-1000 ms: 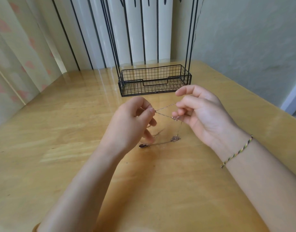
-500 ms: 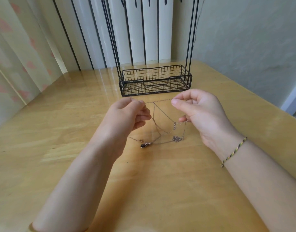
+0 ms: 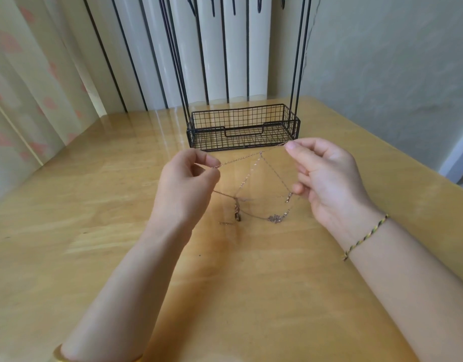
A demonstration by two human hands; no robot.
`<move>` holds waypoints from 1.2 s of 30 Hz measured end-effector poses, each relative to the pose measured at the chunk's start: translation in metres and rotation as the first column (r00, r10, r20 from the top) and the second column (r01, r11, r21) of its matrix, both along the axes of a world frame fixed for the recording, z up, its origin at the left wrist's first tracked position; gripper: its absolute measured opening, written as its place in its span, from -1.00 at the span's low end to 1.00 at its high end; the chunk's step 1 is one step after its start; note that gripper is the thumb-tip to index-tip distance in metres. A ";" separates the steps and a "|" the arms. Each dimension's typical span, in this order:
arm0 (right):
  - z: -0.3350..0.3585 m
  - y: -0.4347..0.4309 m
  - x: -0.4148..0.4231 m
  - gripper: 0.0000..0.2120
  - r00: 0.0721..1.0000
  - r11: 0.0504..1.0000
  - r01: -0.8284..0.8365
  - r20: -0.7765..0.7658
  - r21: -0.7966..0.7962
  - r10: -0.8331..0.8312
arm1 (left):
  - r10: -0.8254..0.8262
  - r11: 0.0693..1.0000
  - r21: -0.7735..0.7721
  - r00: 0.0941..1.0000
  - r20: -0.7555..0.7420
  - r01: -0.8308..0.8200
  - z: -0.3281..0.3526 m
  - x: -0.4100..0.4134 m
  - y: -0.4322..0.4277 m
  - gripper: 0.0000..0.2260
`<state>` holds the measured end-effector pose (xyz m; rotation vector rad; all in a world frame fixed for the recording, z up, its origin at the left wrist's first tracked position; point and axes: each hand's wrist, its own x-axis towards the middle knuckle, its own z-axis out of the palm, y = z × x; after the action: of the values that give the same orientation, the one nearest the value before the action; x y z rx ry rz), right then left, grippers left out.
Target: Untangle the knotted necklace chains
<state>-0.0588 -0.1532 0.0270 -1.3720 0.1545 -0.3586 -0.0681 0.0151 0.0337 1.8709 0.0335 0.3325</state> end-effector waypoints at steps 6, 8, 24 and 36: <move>-0.005 -0.001 0.000 -0.91 0.997 0.986 0.071 0.012 -0.149 -0.070 | -0.015 0.899 -0.436 0.995 -0.103 -0.032 -0.003 0.005 0.005 -0.94; -0.007 0.001 0.000 -0.89 0.995 0.966 0.100 0.021 -0.240 -0.097 | -0.083 0.790 -0.614 0.992 -0.098 0.005 -0.002 0.003 0.003 -0.94; -0.004 0.007 -0.004 -0.80 0.990 0.995 -0.097 -0.097 0.028 0.099 | 0.018 0.922 -0.383 0.996 -0.082 -0.048 -0.002 -0.002 -0.003 -0.58; -0.002 0.009 -0.004 -0.80 0.988 0.981 -0.152 0.011 0.123 0.152 | -0.337 0.902 -0.369 0.899 -0.281 0.223 0.004 -0.010 -0.007 -0.37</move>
<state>-0.0625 -0.1442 0.0255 -1.2525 0.0687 -0.2189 -0.0777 0.0080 0.0378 1.5510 0.0452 -0.1949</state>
